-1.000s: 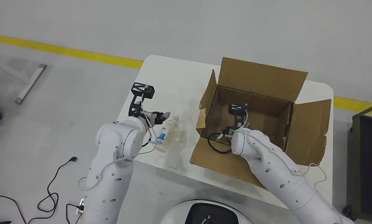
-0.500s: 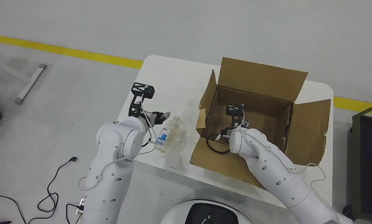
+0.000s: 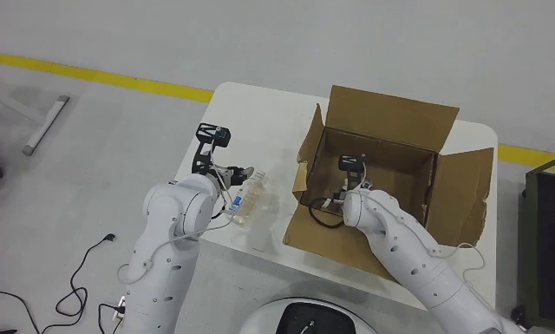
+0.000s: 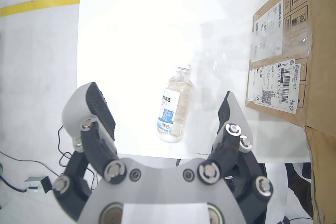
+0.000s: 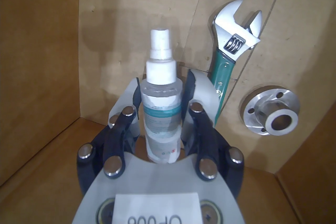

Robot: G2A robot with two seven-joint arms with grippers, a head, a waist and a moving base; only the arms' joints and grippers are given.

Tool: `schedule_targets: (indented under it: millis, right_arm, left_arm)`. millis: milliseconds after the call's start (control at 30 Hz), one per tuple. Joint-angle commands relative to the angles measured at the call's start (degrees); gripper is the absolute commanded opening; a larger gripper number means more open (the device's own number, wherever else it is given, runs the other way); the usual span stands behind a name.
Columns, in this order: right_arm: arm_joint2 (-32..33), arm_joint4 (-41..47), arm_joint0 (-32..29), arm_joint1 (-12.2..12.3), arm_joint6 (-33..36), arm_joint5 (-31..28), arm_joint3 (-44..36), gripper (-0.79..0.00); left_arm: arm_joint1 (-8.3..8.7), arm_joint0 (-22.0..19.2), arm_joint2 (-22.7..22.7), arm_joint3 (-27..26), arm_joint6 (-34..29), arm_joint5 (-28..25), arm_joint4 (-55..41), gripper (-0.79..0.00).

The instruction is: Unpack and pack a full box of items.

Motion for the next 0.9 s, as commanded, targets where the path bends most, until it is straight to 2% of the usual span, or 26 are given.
schedule_targets:
  millis: [0, 200, 367, 667, 867]
  right_arm:
    - [0.36, -0.28, -0.07, -0.06, 0.04, -0.05, -0.29, -0.785]
    - [3.20, -0.18, -1.22, 0.06, -0.64, 0.23, -3.52, -0.785]
    - [8.03, 0.03, -4.03, 0.81, -2.80, -1.25, -11.50, -0.785]
    - [18.63, -0.83, -15.69, 2.47, -11.70, -6.35, -32.11, -0.785]
    - [23.87, 0.94, -22.84, 2.64, -20.16, -8.51, -39.52, -0.785]
  left_arm:
    - [0.00, 0.00, 0.00, 0.00, 0.00, 0.00, 0.00, 0.000]
    - [0.00, 0.00, 0.00, 0.00, 0.00, 0.00, 0.00, 0.000]
    - [0.00, 0.00, 0.00, 0.00, 0.00, 0.00, 0.00, 0.000]
    - [0.00, 0.00, 0.00, 0.00, 0.00, 0.00, 0.00, 0.000]
    - [0.00, 0.00, 0.00, 0.00, 0.00, 0.00, 0.00, 0.000]
